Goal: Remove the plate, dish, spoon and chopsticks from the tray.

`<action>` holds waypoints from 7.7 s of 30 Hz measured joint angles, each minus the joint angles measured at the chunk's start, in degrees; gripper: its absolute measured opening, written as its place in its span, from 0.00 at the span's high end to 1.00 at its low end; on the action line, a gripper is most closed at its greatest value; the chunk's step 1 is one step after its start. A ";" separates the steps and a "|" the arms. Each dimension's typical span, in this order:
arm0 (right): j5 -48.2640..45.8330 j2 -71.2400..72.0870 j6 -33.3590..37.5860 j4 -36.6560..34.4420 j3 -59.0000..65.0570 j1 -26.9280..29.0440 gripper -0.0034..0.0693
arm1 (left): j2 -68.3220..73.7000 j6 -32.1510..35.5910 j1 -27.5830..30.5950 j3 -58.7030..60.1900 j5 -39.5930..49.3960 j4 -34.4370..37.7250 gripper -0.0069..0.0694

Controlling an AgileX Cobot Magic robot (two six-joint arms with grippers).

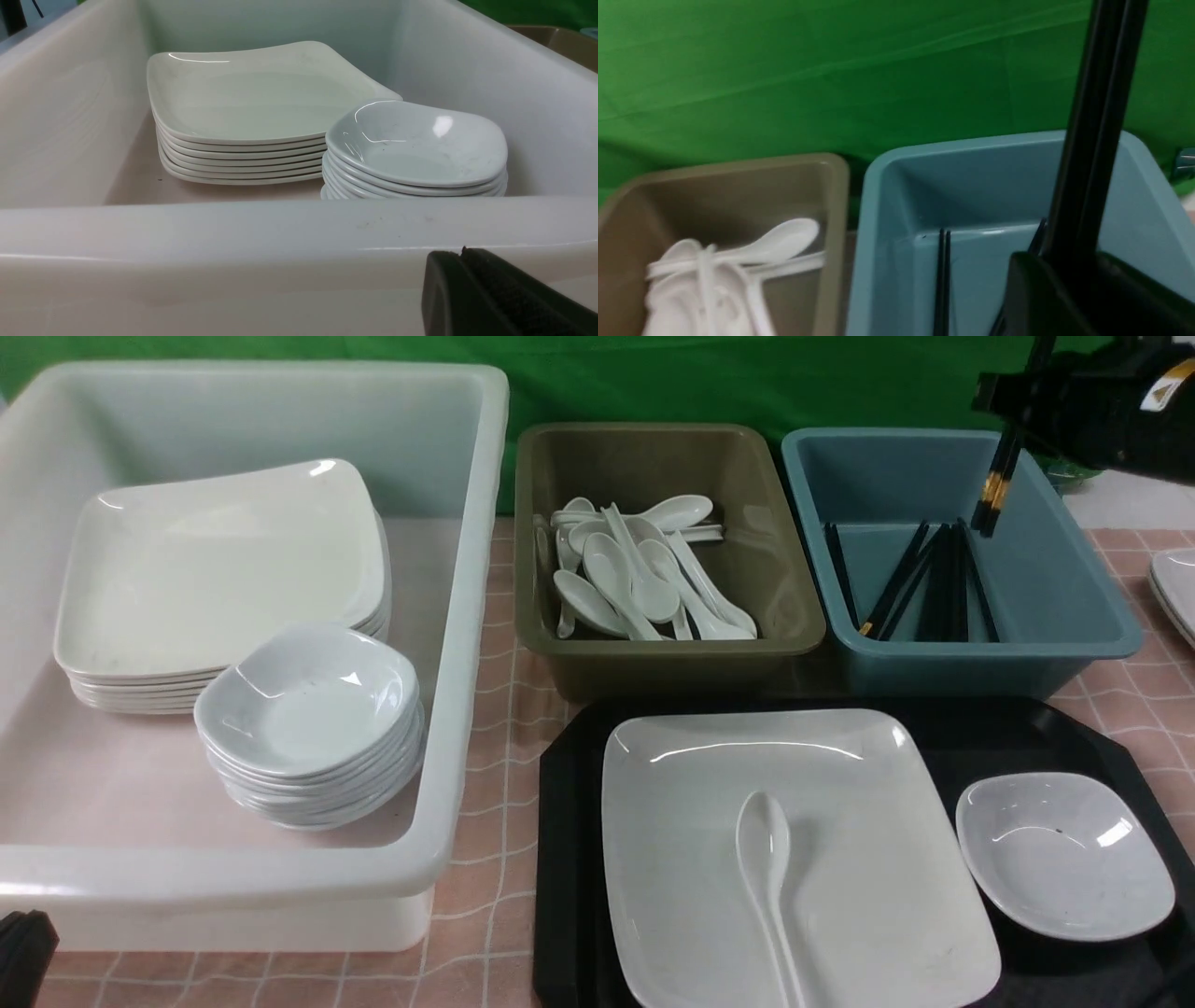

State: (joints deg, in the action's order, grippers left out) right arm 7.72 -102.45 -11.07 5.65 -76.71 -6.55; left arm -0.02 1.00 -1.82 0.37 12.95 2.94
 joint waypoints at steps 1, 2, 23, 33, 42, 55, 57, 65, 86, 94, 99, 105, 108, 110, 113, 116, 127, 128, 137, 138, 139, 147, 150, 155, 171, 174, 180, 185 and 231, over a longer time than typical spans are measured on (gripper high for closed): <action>0.82 -0.87 0.00 0.00 0.00 0.07 0.72 | 0.00 0.00 0.00 0.00 0.00 0.00 0.90; 3.25 -3.77 0.00 0.00 0.00 0.20 0.72 | 0.00 0.00 0.00 0.00 0.00 0.00 0.90; -32.52 14.62 0.91 0.17 -0.30 0.01 0.90 | 0.00 0.00 0.00 0.00 0.00 0.00 0.90; -66.91 37.36 4.62 -0.80 1.97 0.01 0.91 | 0.00 0.00 0.00 0.00 -1.50 0.52 0.90; -69.56 59.41 4.89 -1.10 21.20 0.01 0.91 | 0.00 -16.52 0.00 0.00 -9.11 39.69 0.90; -68.58 76.19 4.89 -1.10 38.30 0.01 0.91 | 7.33 -17.02 0.00 -25.25 0.55 32.88 0.90; -68.23 76.19 4.89 -1.10 38.31 0.01 0.91 | 12.46 -15.43 0.00 -32.48 8.32 29.45 0.90; -66.88 76.19 4.89 -1.10 38.31 0.01 0.90 | 53.94 4.80 -0.72 -68.64 54.46 28.30 0.90; -67.31 76.19 4.89 -1.10 38.31 0.01 0.88 | 104.74 -13.36 -47.56 -85.89 50.02 16.24 0.73; -67.31 76.19 4.89 -1.10 38.31 0.01 0.86 | 116.27 -20.62 -49.09 -92.70 49.29 6.30 0.41; -67.31 76.19 4.89 -1.10 38.31 0.01 0.85 | 119.93 -23.73 -49.04 -93.00 43.95 2.84 0.30; -67.31 76.19 4.89 -1.10 38.31 0.01 0.84 | 122.55 -23.97 -49.04 -93.00 40.74 2.97 0.31; -67.31 76.19 4.89 -1.10 38.31 0.01 0.83 | 122.67 -23.97 -49.04 -93.21 40.72 3.15 0.34; -67.31 76.19 4.89 -1.10 38.31 0.01 0.83 | 122.67 -23.97 -49.04 -93.21 40.67 3.27 0.36; -67.31 76.19 4.84 -1.10 38.31 0.01 0.82 | 122.78 -23.97 -48.92 -93.21 40.98 3.64 0.47; -67.31 76.19 4.84 -1.10 38.31 0.01 0.82 | 122.84 -23.43 -48.87 -93.64 42.79 4.00 0.66; -67.31 76.19 4.84 -1.10 38.31 0.01 0.79 | 119.32 -19.73 -44.06 -116.04 53.36 -1.18 0.86; -67.31 76.19 4.84 -1.10 38.31 0.01 0.79 | 119.26 -19.57 -42.97 -118.63 53.48 -1.59 0.86; -67.31 76.19 3.92 -1.10 38.31 0.01 0.77 | 122.88 -17.97 -28.14 -132.64 47.06 1.94 0.86; -67.31 76.19 3.93 -1.10 38.31 0.01 0.77 | 123.06 -17.85 -27.65 -132.64 46.97 2.11 0.86; -67.31 76.19 3.84 -1.10 38.31 0.01 0.77 | 124.94 -17.14 -26.05 -132.64 46.29 3.34 0.86; -67.25 76.19 3.79 -1.10 38.31 0.01 0.75 | 130.71 -14.42 -23.73 -132.64 42.03 4.04 0.69; -67.25 76.19 3.79 -1.10 38.31 0.01 0.75 | 131.51 -13.36 -23.73 -132.64 40.36 4.04 0.49; -67.25 76.19 4.05 -1.10 38.31 0.01 0.74 | 131.02 -12.88 -23.67 -132.64 41.93 4.04 0.32; -62.10 50.27 20.80 -10.24 38.11 -5.20 0.49 | 104.78 3.68 -23.56 -124.26 56.33 4.04 0.90; -60.80 42.90 22.30 -8.27 36.85 -10.54 0.42 | 98.62 4.82 -23.56 -114.97 56.51 4.04 0.90; -57.16 29.22 22.34 8.63 32.34 -20.86 0.38 | 87.59 4.96 -23.56 -96.40 57.17 5.06 0.90; -53.64 19.60 20.75 20.88 30.86 -23.91 0.38 | 82.09 4.96 -23.56 -87.31 56.12 6.09 0.90; -57.90 21.64 13.90 32.23 18.83 -24.49 0.84 | 79.85 4.37 -23.56 -85.19 52.52 2.77 0.90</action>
State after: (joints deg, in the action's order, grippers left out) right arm -50.18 -80.81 2.83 37.88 -57.88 -31.04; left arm 79.83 5.37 -25.38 -84.82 65.48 5.71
